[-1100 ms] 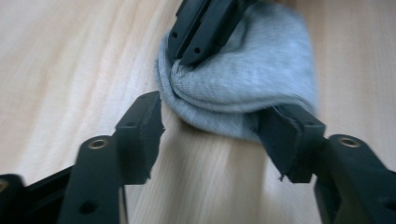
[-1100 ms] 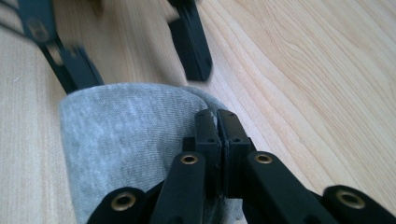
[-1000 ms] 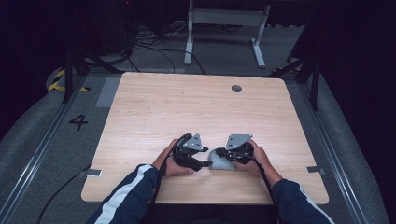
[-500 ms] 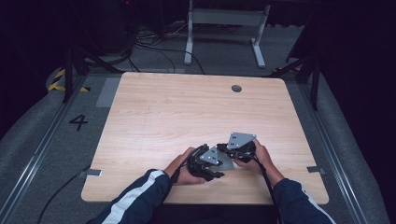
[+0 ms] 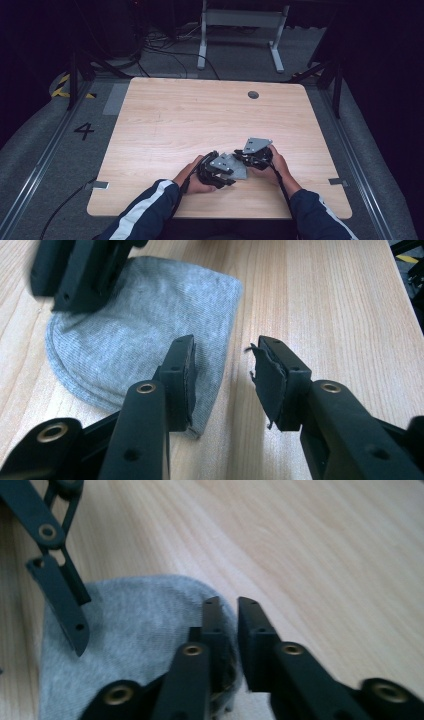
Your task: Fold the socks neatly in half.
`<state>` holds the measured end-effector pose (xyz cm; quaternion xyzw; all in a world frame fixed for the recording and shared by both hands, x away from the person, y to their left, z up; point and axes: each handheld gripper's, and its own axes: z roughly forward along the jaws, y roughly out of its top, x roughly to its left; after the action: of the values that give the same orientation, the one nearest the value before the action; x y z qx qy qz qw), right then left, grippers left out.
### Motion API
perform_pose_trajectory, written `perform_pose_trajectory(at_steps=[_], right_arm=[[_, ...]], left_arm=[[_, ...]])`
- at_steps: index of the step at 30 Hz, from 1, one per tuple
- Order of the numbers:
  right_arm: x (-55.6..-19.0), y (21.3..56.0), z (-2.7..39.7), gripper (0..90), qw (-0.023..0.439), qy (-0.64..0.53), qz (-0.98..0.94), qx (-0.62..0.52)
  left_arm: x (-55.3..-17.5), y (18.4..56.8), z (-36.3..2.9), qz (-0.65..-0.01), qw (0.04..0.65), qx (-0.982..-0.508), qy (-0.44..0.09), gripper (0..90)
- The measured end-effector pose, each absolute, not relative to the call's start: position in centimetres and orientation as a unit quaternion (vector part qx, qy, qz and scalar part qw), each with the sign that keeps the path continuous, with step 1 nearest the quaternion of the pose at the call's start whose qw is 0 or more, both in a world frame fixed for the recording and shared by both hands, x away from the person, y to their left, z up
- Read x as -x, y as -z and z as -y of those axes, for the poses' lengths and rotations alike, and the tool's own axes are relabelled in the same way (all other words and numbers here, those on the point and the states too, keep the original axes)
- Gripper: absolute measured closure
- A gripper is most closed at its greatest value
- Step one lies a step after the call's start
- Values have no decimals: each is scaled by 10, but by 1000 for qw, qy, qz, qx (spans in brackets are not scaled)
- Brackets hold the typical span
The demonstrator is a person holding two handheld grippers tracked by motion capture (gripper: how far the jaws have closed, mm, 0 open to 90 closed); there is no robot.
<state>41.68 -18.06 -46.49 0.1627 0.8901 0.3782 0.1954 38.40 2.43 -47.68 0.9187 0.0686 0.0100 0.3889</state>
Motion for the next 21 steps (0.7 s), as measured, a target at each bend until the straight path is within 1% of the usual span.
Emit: perform_pose_trajectory(at_steps=[3,6,8,12,17,21], right_arm=[[-410,455,187,731,200,-400,-880,-160],[-397,446,190,711,180,-424,-876,-142],[-387,444,188,717,166,-427,-882,-112],[-382,452,182,734,155,-402,-898,-88],[-387,469,186,747,134,-390,-906,-97],[-391,467,190,734,143,-388,-904,-107]], left_arm=[[-384,476,-24,-68,384,-921,-13,610],[-384,476,-24,-68,382,-921,-16,621],[-383,476,-24,-68,383,-921,-18,622],[-383,476,-23,-67,383,-921,-20,625],[-383,476,-23,-69,383,-921,-18,631],[-384,476,-23,-71,383,-921,-17,643]])
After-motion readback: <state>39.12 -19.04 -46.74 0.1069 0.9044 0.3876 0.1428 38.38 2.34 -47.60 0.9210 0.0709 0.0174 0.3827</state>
